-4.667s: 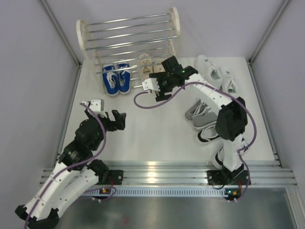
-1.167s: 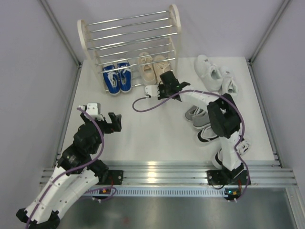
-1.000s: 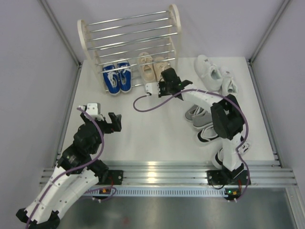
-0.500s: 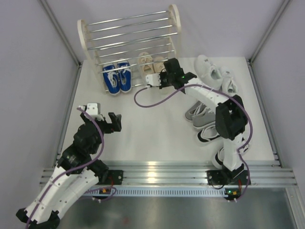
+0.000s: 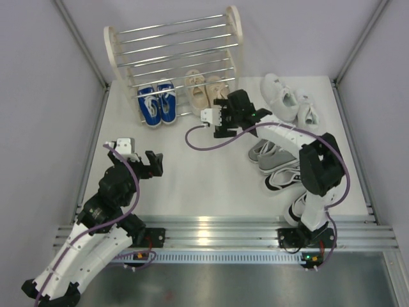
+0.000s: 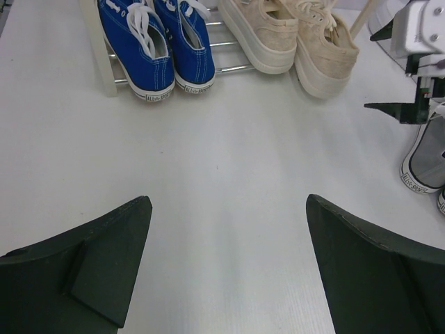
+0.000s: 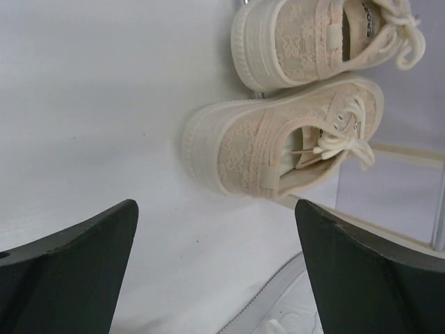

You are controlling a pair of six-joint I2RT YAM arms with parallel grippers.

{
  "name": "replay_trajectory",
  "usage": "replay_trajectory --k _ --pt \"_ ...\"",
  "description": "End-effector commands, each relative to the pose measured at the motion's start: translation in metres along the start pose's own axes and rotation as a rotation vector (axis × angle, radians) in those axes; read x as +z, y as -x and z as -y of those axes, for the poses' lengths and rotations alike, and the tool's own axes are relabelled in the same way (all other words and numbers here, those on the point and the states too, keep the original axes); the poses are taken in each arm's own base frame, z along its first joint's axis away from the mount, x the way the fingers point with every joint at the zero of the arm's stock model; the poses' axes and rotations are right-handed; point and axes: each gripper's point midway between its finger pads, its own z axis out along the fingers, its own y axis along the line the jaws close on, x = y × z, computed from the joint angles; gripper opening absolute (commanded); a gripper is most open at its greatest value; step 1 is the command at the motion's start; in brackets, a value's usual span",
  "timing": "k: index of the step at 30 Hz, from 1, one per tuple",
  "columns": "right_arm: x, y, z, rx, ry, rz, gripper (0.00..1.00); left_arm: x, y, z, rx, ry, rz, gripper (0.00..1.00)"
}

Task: Place and organize the shoes onto the shoe shelf
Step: Adjust the shoe at the shoe shelf.

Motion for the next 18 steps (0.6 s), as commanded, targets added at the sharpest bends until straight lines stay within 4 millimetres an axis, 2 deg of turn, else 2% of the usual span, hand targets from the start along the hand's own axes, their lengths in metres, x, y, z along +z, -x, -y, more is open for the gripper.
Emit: replay_trajectory --k 1,3,8,10,11,12,13,14,15,18 --pt "-0.008 0.002 0.04 0.01 -0.279 -0.02 0.97 0.0 0.004 -0.001 0.004 0.007 0.018 0.98" --pt "-0.009 0.0 0.046 -0.026 -0.369 -0.034 0.98 0.001 0.003 -0.002 0.007 0.011 0.013 0.98" --pt "-0.017 -0.003 0.032 -0.239 -0.473 -0.028 0.99 0.001 0.003 -0.002 0.005 0.015 0.016 0.98" --pt "-0.02 -0.004 0.029 -0.261 -0.529 -0.026 1.0 0.001 0.003 -0.002 0.005 0.015 0.014 0.98" --pt "-0.015 -0.013 0.013 -0.293 -0.541 -0.039 0.99 0.002 0.003 -0.002 0.004 0.015 0.014 0.98" --pt "-0.024 -0.001 0.023 -0.327 -0.639 -0.001 0.99 0.001 0.003 -0.002 0.004 0.015 0.014 0.98" --pt "-0.024 0.001 0.017 -0.361 -0.654 0.019 0.99 0.001 0.003 -0.002 0.004 0.015 0.016 0.98" --pt "-0.019 -0.005 0.001 -0.4 -0.628 0.021 0.99 0.002 0.003 -0.002 0.004 0.014 0.014 0.98" --pt "-0.023 0.0 0.003 -0.4 -0.669 0.049 0.99 0.002 0.003 -0.001 0.003 0.011 0.014 0.98" --pt "-0.015 0.001 -0.005 -0.372 -0.661 0.06 1.0 0.001 0.003 -0.001 0.005 0.008 0.014 0.98"
